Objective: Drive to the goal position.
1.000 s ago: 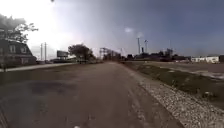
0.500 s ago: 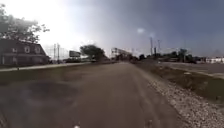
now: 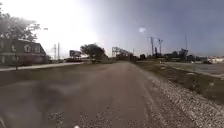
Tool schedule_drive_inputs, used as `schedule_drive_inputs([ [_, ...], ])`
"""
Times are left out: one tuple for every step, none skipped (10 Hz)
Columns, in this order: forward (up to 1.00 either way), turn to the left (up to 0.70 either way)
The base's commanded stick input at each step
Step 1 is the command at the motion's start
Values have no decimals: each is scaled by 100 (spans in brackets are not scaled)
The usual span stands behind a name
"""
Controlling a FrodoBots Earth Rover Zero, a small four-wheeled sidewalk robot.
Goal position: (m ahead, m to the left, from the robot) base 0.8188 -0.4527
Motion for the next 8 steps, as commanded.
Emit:
schedule_drive_inputs([
  [100, -16],
  [100, -16],
  [100, -16],
  [100, -16],
  [100, -15],
  [100, -10],
  [100, -5],
  [100, -1],
])
